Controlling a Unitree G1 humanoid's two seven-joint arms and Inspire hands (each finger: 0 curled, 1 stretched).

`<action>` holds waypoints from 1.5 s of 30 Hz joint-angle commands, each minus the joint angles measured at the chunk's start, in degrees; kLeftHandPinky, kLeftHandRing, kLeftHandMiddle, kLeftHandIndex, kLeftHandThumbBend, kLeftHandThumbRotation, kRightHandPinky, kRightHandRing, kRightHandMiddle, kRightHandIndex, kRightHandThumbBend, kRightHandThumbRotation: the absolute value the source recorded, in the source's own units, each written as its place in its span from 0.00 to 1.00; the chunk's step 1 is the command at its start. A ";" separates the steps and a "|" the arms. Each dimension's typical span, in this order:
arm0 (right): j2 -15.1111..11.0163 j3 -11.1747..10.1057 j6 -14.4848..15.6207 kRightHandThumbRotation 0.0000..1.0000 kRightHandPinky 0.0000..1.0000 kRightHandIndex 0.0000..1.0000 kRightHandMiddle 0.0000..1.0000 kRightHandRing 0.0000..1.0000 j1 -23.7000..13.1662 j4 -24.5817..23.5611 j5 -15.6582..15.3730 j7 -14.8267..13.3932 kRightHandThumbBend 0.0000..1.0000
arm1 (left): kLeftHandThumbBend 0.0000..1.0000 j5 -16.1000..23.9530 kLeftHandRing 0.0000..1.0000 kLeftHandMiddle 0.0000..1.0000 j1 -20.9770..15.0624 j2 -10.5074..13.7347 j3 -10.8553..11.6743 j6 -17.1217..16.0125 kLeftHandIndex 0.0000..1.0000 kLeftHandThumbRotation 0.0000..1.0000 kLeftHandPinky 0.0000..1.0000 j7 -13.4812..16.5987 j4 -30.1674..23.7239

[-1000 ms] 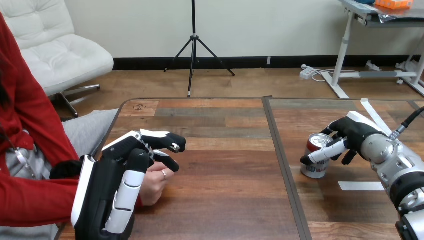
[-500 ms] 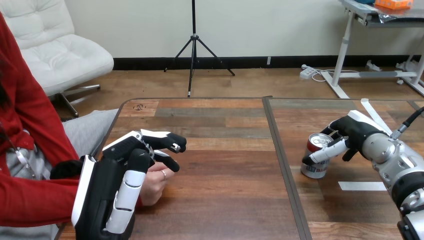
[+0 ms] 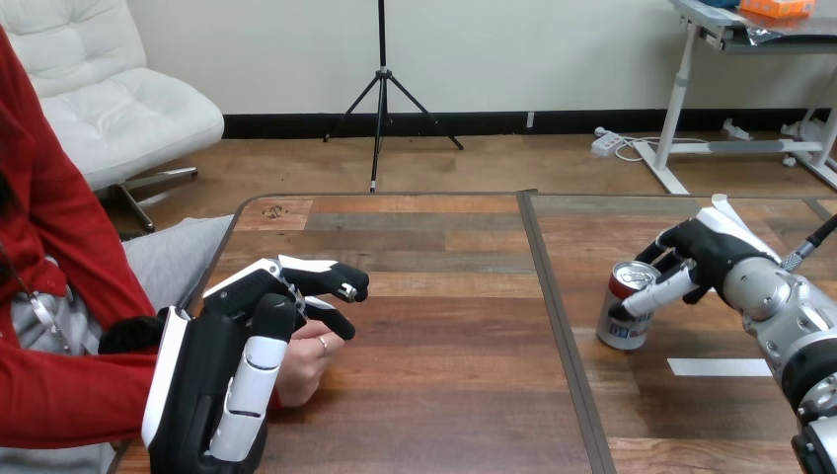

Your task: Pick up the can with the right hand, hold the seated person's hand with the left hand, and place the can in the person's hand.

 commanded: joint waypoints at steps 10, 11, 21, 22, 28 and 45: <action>-0.03 -0.28 -2.76 0.00 0.47 0.48 0.54 0.52 -1.24 -1.44 -0.19 -3.58 0.82 | 0.57 -0.33 0.60 0.60 -2.53 -0.72 0.91 -0.27 0.49 0.91 0.42 -0.11 -0.55; 0.00 -0.33 -2.77 0.00 0.46 0.47 0.53 0.51 -1.23 -1.42 -0.14 -3.60 0.82 | 0.57 -0.41 0.60 0.60 -2.49 -0.71 0.91 -0.17 0.49 0.91 0.42 -0.12 -0.61; 0.09 0.04 -3.48 0.00 0.43 0.46 0.50 0.48 -1.25 -1.38 -0.52 -4.01 0.82 | 0.57 -1.84 0.61 0.60 -2.27 -0.71 0.93 0.00 0.49 0.88 0.44 -0.46 -0.55; 0.09 0.08 -3.50 0.00 0.43 0.46 0.51 0.48 -1.26 -1.38 -0.57 -4.04 0.82 | 0.57 -1.89 0.61 0.60 -2.30 -0.72 0.95 -0.08 0.49 0.88 0.44 -0.50 -0.47; 0.08 0.03 -4.14 0.00 0.44 0.45 0.51 0.49 -1.28 -1.50 -0.54 -4.07 0.82 | 0.56 -1.29 0.61 0.60 -2.35 -1.00 1.13 -0.47 0.49 0.87 0.45 -0.27 -0.27; -0.01 0.27 -4.92 0.00 0.45 0.46 0.53 0.50 -1.47 -1.63 -1.19 -3.92 0.81 | 0.56 -0.72 0.61 0.60 -2.66 -0.96 1.12 -0.82 0.49 0.87 0.45 -0.37 0.02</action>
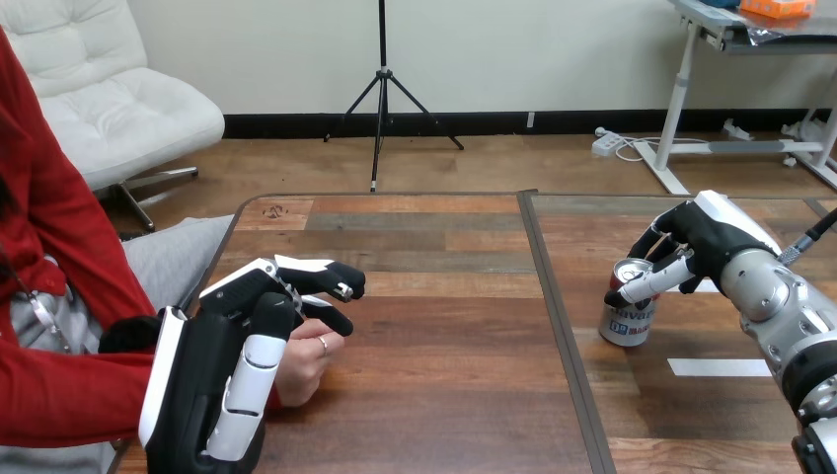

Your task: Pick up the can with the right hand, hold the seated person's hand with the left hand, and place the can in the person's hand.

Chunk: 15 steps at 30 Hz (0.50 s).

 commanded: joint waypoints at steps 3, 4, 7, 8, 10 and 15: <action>-0.11 0.33 -1.85 0.00 0.45 0.46 0.52 0.50 -1.67 -1.67 -0.27 -1.21 0.82 | 0.57 0.21 0.61 0.60 -2.65 -0.99 0.92 -0.87 0.49 0.88 0.44 0.02 -0.12; -0.12 0.32 -1.87 0.00 0.45 0.46 0.52 0.50 -1.67 -1.68 -0.29 -1.21 0.82 | 0.57 0.24 0.61 0.60 -2.65 -0.99 0.92 -0.84 0.49 0.88 0.44 0.04 -0.15; -0.16 0.25 -1.87 0.00 0.45 0.46 0.52 0.50 -1.66 -1.68 -0.27 -1.14 0.82 | 0.57 0.08 0.60 0.60 -2.70 -1.00 0.87 -0.82 0.49 0.88 0.44 -0.05 -0.10; -0.20 0.21 -1.97 0.00 0.45 0.46 0.52 0.50 -1.63 -1.68 -0.24 -1.12 0.82 | 0.57 0.10 0.60 0.60 -2.71 -0.99 0.88 -0.81 0.49 0.88 0.44 -0.05 -0.10; -0.24 0.16 -2.09 0.00 0.45 0.46 0.52 0.49 -1.59 -1.68 -0.20 -1.11 0.82 | 0.57 0.15 0.61 0.60 -2.71 -0.98 0.88 -0.81 0.49 0.88 0.44 -0.04 -0.13; -0.37 -0.06 -2.56 0.00 0.44 0.46 0.51 0.48 -1.51 -1.78 0.01 -1.19 0.82 | 0.57 0.24 0.61 0.61 -2.74 -0.98 0.98 -0.71 0.49 0.88 0.44 0.05 -0.20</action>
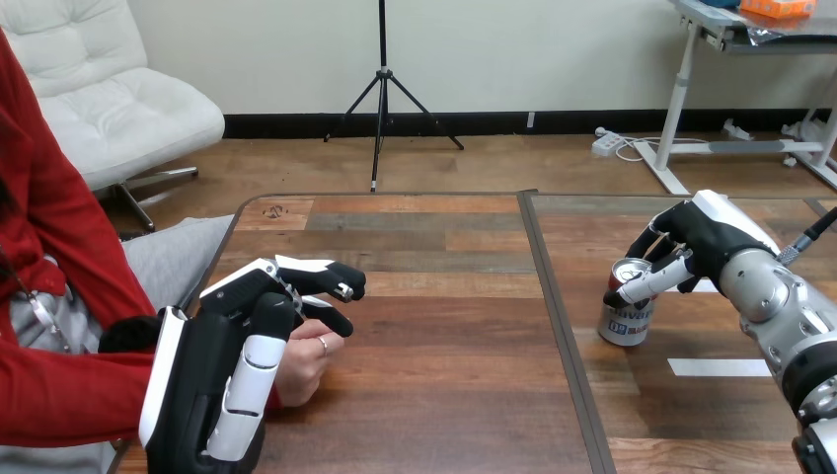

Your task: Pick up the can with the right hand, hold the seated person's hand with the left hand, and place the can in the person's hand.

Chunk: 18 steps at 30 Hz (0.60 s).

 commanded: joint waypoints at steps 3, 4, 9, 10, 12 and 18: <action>-0.41 -0.22 -1.80 0.00 0.43 0.46 0.51 0.48 -1.76 -1.91 0.29 -1.29 0.82 | 0.58 -0.10 0.60 0.61 -2.79 -1.02 0.96 -0.61 0.49 0.88 0.44 0.10 -0.17; -0.42 -0.25 -1.83 0.00 0.43 0.46 0.51 0.48 -1.78 -1.94 0.33 -1.31 0.82 | 0.58 -0.11 0.60 0.61 -2.80 -1.03 0.98 -0.59 0.49 0.88 0.44 0.12 -0.16; -0.51 -0.81 -2.20 0.00 0.43 0.46 0.50 0.48 -2.11 -2.21 0.89 -1.42 0.82 | 0.59 0.21 0.61 0.61 -3.08 -0.95 1.38 -0.83 0.49 0.88 0.44 0.29 0.03; -0.52 -0.88 -2.27 0.00 0.43 0.46 0.50 0.48 -2.15 -2.24 0.96 -1.44 0.82 | 0.59 0.27 0.61 0.61 -3.14 -0.92 1.45 -0.90 0.49 0.87 0.44 0.30 0.09; -0.61 -1.01 -2.63 0.00 0.43 0.46 0.50 0.48 -2.33 -2.39 1.10 -1.57 0.82 | 0.59 0.87 0.61 0.61 -3.51 -0.75 1.83 -1.23 0.49 0.87 0.45 0.40 0.39; -0.96 -1.10 -3.45 0.00 0.42 0.46 0.49 0.47 -2.99 -2.77 1.23 -1.51 0.83 | 0.59 2.83 0.60 0.60 -4.27 -0.54 2.95 -1.12 0.49 0.85 0.43 1.11 0.43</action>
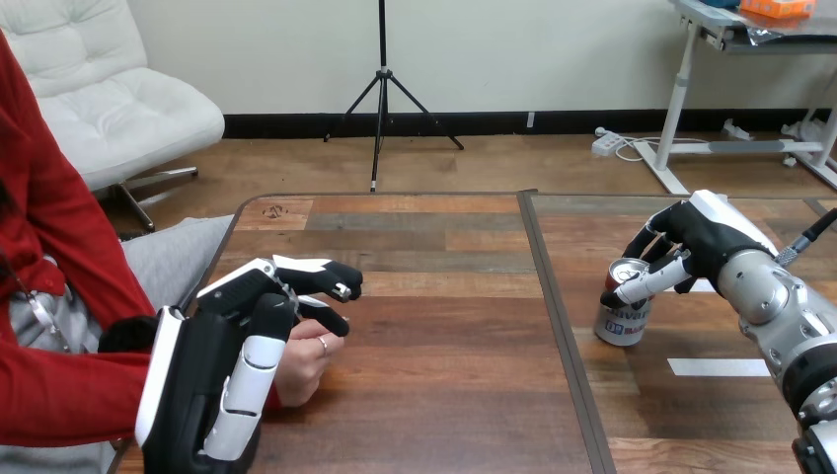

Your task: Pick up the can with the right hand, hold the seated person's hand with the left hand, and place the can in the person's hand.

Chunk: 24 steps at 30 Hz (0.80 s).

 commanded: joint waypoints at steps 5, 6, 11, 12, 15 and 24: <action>-1.21 -1.49 -2.68 0.00 0.41 0.46 0.48 0.45 -3.77 -3.09 1.53 -1.08 0.83 | 0.56 3.14 0.59 0.59 -4.93 -0.07 2.65 -1.07 0.48 0.81 0.42 1.17 0.49; -1.26 -1.55 -2.77 0.00 0.40 0.46 0.48 0.45 -3.85 -3.14 1.64 -1.02 0.82 | 0.56 3.63 0.59 0.59 -5.08 0.05 2.89 -1.13 0.49 0.80 0.41 1.30 0.58; -1.59 -1.64 -2.89 0.00 0.38 0.46 0.47 0.44 -4.46 -3.43 1.99 -0.58 0.81 | 0.53 5.87 0.59 0.59 -5.76 0.46 4.07 -1.15 0.50 0.74 0.41 2.15 0.77; -1.67 -1.66 -2.99 0.00 0.38 0.46 0.47 0.44 -4.55 -3.50 2.03 -0.52 0.81 | 0.53 6.17 0.59 0.59 -5.83 0.51 4.27 -0.99 0.50 0.72 0.41 2.27 0.69; -1.93 -1.78 -3.26 0.00 0.37 0.47 0.47 0.43 -4.85 -3.70 2.12 -0.19 0.80 | 0.53 7.73 0.59 0.60 -6.07 0.64 5.05 -0.43 0.50 0.69 0.42 3.02 0.44; -2.47 -2.47 -3.70 0.00 0.34 0.46 0.45 0.40 -5.34 -4.50 2.85 0.71 0.80 | 0.56 13.43 0.63 0.63 -7.59 2.51 7.66 0.59 0.54 0.57 0.48 4.64 0.35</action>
